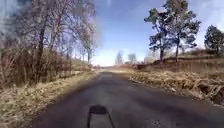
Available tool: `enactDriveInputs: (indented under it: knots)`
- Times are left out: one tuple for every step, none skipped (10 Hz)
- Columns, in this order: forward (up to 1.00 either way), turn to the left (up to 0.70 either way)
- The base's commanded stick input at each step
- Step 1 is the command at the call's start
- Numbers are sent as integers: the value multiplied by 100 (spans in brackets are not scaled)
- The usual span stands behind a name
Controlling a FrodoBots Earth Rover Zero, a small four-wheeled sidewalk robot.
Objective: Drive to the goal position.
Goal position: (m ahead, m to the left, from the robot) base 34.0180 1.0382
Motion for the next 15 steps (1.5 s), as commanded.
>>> enactDriveInputs:
  knots:
    - [85, 12]
    - [85, 11]
    - [85, 9]
    - [85, 7]
    - [85, 6]
    - [85, 4]
    - [85, 2]
    - [85, 0]
    - [85, 0]
    - [85, 0]
    - [85, 0]
    - [85, 0]
    - [85, 0]
    - [85, 0]
    - [85, 0]
